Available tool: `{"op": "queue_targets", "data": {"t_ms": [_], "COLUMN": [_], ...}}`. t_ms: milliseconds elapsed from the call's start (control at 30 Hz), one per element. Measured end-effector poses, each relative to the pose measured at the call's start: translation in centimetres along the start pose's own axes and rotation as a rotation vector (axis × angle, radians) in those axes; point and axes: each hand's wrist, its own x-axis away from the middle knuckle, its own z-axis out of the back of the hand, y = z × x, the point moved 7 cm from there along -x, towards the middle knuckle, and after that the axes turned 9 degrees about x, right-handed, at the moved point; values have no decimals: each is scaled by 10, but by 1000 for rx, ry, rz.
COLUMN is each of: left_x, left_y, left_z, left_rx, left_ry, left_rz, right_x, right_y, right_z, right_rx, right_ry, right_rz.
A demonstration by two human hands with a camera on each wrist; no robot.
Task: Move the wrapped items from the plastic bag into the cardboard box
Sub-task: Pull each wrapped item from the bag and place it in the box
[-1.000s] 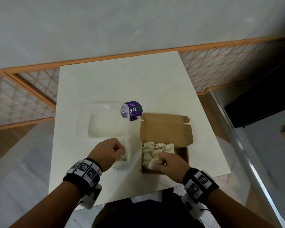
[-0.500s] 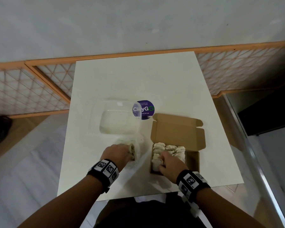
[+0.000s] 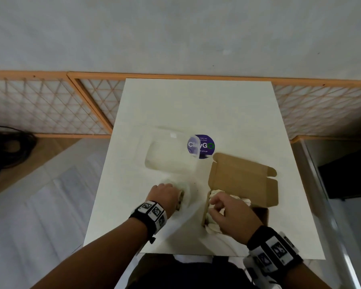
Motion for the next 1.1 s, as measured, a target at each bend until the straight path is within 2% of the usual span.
{"op": "queue_targets", "data": {"t_ms": [300,400,667,767,867,967,1100], "left_x": [9,10,44,57,68,73,75], "left_y": [-10,-9,-9,-12,-8,-7,-10], "left_z": [-8,-5,45,58,64,68,69], "left_rx": [-16,54,700,1070,1458,1577,1559], "left_ry": [-9,1,45,35,-61,-80,-25], "left_rz": [-8,-31,-53,-22,26,17,11], "right_x": [-11,-10,-16,-21,-25,-29,-34], "right_y": [-35,-37,-47,-59,-69,-78,-75], "right_z": [-11,-9,3,6,8,15,17], "right_rx": [58,63,24,-55,-249,-410,-494], "right_ry": [-35,-39,17,7,-26,-2,18], "right_rz": [96,97,112,139,110,113,98]}}
